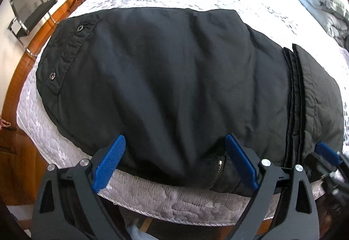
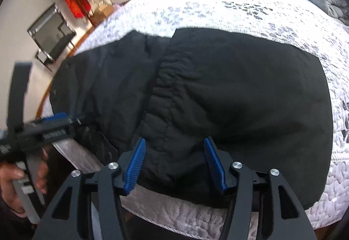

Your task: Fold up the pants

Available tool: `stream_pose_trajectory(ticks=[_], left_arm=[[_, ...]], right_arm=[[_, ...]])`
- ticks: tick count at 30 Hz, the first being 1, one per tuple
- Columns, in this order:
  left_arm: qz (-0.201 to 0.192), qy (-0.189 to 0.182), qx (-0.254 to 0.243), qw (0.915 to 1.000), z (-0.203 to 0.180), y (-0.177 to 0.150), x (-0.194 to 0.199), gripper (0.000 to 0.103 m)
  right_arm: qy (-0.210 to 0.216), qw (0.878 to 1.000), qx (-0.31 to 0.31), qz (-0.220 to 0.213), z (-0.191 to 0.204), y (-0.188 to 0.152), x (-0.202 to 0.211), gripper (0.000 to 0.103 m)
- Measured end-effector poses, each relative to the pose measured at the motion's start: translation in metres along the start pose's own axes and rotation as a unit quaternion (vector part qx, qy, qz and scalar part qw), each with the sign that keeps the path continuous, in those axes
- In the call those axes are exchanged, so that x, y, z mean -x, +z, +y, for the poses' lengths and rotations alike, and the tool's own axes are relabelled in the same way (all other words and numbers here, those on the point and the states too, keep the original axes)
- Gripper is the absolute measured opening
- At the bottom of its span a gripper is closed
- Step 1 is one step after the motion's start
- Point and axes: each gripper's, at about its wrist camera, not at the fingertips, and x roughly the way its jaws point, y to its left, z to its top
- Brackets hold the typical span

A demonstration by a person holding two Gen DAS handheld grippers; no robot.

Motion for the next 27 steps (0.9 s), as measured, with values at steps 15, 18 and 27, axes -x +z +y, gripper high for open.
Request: stream_pose_trajectory(ticks=[15,18,27], left_arm=[[-0.007,-0.001,0.024,0.9997,0.011,0.0,0.003,0.093],[-0.003,0.003,0.012,0.9999,0.011,0.0,0.001,0.093],[-0.003,-0.005,0.052,0.9986,0.05,0.002,0.005,0.093]], right_arm=[[0.025,0.999,-0.044,-0.001,-0.011,0.0,0.0,0.058],[0.025,0.999,-0.043,-0.001,-0.01,0.0,-0.001,0.059],[0.01,0.998,-0.057,-0.01,-0.018,0.001,0.009,0.061]])
